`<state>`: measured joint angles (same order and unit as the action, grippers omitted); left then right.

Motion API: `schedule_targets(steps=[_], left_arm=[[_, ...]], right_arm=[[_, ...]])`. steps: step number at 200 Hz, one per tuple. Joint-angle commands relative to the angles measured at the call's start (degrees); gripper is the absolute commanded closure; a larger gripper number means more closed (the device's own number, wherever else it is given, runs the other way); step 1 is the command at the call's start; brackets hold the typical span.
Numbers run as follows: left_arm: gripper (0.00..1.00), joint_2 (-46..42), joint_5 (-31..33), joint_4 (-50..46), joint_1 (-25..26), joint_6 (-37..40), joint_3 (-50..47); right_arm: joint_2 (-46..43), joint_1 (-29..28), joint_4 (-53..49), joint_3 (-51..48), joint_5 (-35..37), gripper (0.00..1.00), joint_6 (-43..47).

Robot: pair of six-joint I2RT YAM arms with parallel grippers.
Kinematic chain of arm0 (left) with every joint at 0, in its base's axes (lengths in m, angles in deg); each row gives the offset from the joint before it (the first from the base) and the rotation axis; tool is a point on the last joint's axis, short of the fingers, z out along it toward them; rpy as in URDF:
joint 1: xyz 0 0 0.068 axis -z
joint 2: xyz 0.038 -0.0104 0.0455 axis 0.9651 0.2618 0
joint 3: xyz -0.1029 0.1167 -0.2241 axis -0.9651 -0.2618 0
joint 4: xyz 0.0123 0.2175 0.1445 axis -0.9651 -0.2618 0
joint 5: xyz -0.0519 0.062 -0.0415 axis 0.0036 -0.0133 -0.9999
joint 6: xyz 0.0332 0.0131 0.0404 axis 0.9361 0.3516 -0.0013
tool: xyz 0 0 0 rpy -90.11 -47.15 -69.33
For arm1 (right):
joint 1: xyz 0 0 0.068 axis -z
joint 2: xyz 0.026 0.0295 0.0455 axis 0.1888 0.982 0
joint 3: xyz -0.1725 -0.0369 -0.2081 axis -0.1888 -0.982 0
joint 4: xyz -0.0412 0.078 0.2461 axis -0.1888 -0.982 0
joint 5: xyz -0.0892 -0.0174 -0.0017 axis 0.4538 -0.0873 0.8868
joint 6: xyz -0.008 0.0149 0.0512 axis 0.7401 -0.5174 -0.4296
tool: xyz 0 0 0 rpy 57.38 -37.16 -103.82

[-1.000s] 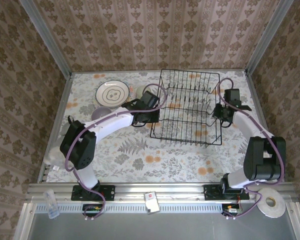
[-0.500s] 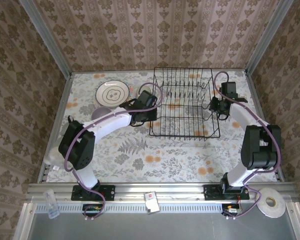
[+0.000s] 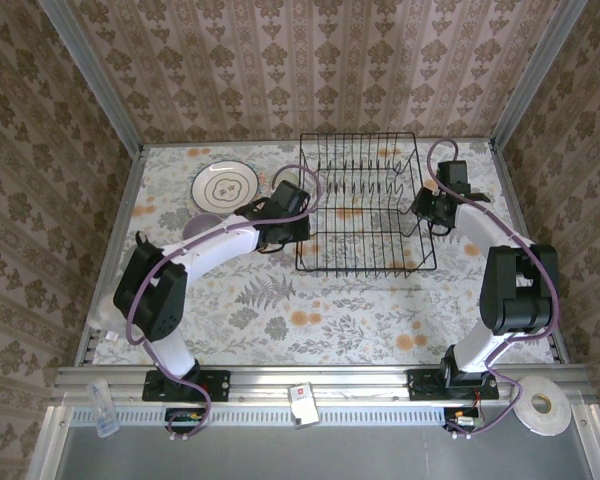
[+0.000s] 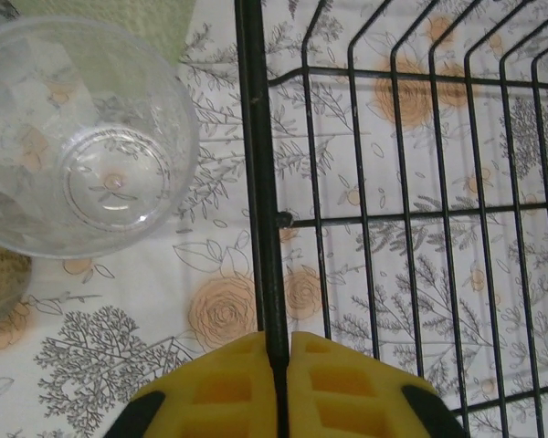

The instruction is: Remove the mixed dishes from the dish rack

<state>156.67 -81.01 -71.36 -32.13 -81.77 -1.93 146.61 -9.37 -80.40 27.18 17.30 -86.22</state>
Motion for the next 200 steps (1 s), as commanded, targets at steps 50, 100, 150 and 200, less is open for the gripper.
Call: schedule_targets(steps=[50,100,150,200], left_arm=[[0.42,-2.1,-6.2,-3.6,2.1,4.7,0.2],[0.00,-8.7,-2.5,-8.9,1.4,10.9,4.1],[0.00,-20.0,-3.8,-6.6,-0.2,20.2,5.8],[0.00,-36.9,-0.4,2.0,-1.8,26.4,-1.8]], right_arm=[[-4.4,-2.4,0.4,2.1,-0.5,0.34,-5.1],[-12.0,-2.1,-2.4,2.2,2.5,0.00,-4.3],[-28.1,-2.9,-4.5,-1.6,4.4,0.00,-2.4],[-43.9,-2.8,-10.9,-5.2,6.9,0.00,0.1]])
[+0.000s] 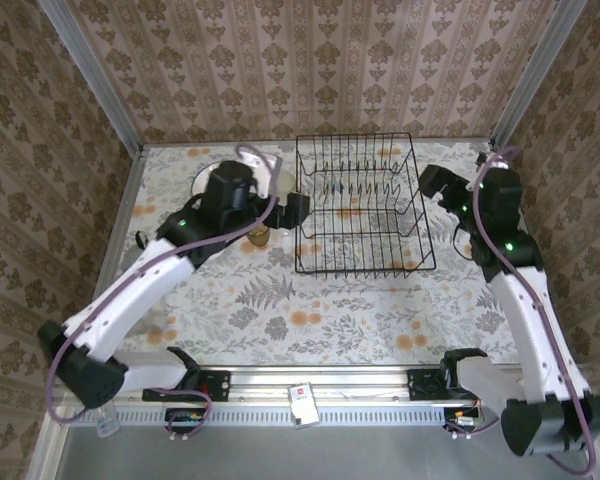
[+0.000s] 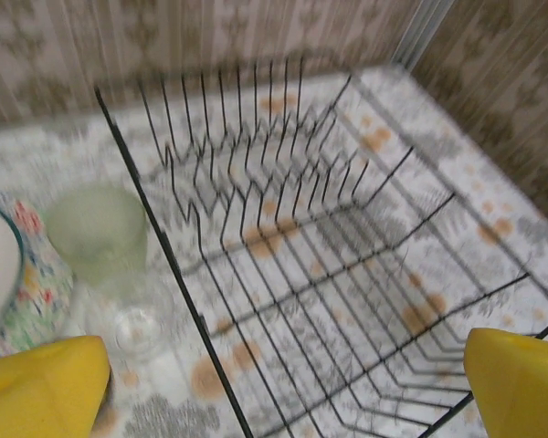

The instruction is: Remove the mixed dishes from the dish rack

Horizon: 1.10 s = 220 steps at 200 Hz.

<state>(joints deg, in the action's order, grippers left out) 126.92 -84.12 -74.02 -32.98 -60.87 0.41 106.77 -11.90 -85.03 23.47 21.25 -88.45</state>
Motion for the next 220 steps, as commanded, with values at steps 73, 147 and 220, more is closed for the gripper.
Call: schedule_targets(steps=[73,147,220], left_arm=[[0.00,-38.5,19.5,4.9,-2.9,11.7,-21.8],[0.00,-48.6,29.3,-4.2,-2.9,2.6,-38.2],[0.00,-43.6,42.5,21.3,-4.7,4.9,-57.2]], right_arm=[[-24.6,-0.2,-10.8,-15.3,9.8,0.00,6.3],[-35.3,-0.1,0.3,-33.5,9.3,0.00,7.1],[-35.3,-0.1,10.1,-41.4,14.6,0.00,9.2]])
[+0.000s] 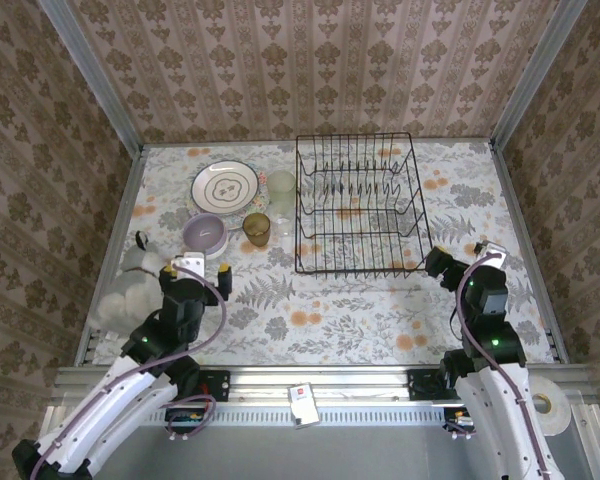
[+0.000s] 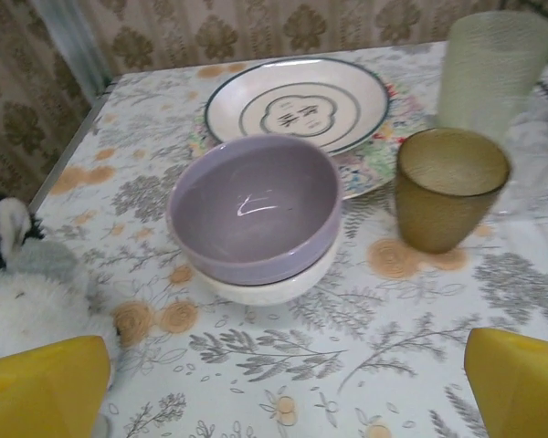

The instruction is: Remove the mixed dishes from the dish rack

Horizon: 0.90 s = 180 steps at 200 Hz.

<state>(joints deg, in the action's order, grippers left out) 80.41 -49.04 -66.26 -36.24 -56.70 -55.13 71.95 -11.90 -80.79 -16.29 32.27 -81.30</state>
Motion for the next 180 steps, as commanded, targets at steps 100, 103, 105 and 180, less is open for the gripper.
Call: schedule_targets(steps=[100,103,105,180], left_arm=[[0.00,17.5,-4.6,31.0,-19.8,8.4,-1.9],[0.00,17.8,-4.7,31.5,-20.2,8.6,-2.0],[0.00,18.0,-4.8,31.7,-20.4,8.7,-2.0],[0.00,31.5,-13.0,48.7,-29.1,13.4,-4.2]], right_arm=[[0.9,-0.2,10.7,-4.7,4.7,0.00,5.5],[1.0,-0.2,10.8,-4.8,4.7,0.00,5.6],[1.0,-0.2,11.0,-4.9,4.7,0.00,5.7],[4.8,-0.2,14.7,-5.0,4.7,0.00,6.3]])
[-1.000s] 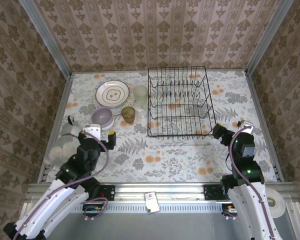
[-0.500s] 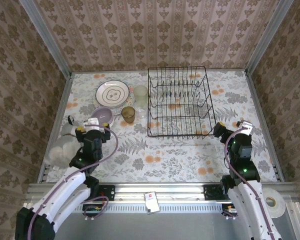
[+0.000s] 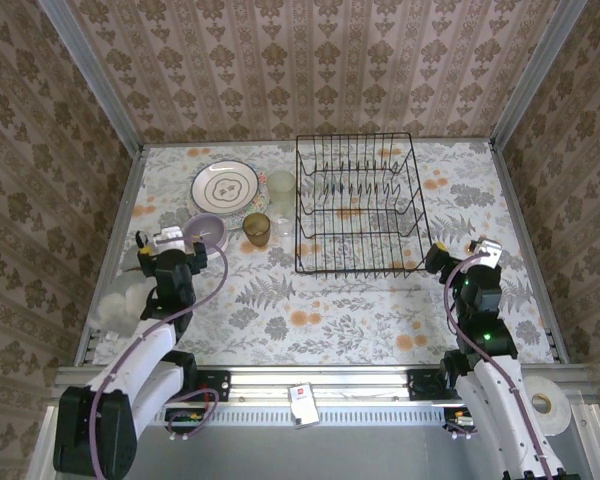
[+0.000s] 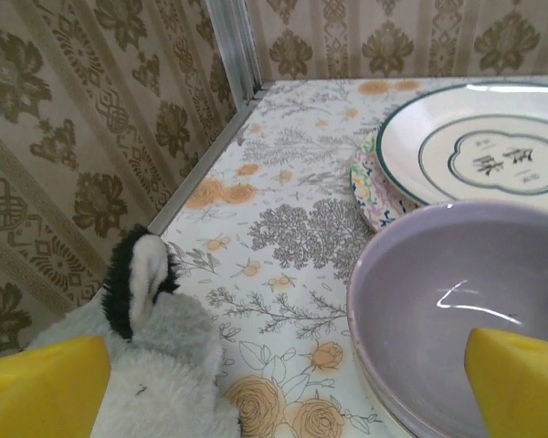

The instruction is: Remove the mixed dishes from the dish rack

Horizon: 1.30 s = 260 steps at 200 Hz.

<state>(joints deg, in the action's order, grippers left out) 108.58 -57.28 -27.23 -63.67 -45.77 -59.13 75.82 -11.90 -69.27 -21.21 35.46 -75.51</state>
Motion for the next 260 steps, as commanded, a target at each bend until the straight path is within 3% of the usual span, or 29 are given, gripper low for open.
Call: schedule_targets(steps=[1,21,71,105,135,174,208,224,236,260], left_arm=[[0.00,3.6,-5.0,9.8,-1.8,2.4,-0.1],[0.00,9.6,-7.3,14.7,-3.2,2.1,1.0],[0.00,28.0,-9.2,39.5,-4.5,6.7,-0.7],[0.00,32.4,-10.1,46.2,-4.7,6.6,-2.5],[0.00,31.0,-10.6,45.0,-4.7,6.8,-2.6],[0.00,23.6,-10.0,35.9,-4.8,6.2,-1.1],[0.00,18.0,-8.3,35.6,-5.2,6.1,-2.8],[0.00,13.6,-6.7,31.1,-5.2,4.9,-2.2],[0.00,10.6,-4.6,22.0,-5.3,2.1,0.9],[0.00,4.8,0.0,-10.1,-5.8,-11.0,12.9]], right_arm=[[1.0,-0.2,3.2,-0.1,1.5,0.00,0.5],[2.6,-0.2,4.5,-0.3,2.2,0.00,0.7],[5.8,-0.1,8.1,-0.2,4.5,0.00,1.5],[8.1,-0.1,9.3,-0.1,5.1,0.00,1.9],[7.8,-0.1,9.5,-0.3,5.7,0.00,1.7],[8.0,-0.1,10.4,-0.9,5.6,0.00,1.6],[8.7,-0.1,11.6,-1.4,5.8,0.00,1.9],[8.6,-0.2,12.2,-1.6,5.7,0.00,1.7],[8.8,-0.1,12.4,-1.6,5.7,0.00,1.1],[8.3,-0.1,11.3,-0.2,5.6,0.00,-0.2]])
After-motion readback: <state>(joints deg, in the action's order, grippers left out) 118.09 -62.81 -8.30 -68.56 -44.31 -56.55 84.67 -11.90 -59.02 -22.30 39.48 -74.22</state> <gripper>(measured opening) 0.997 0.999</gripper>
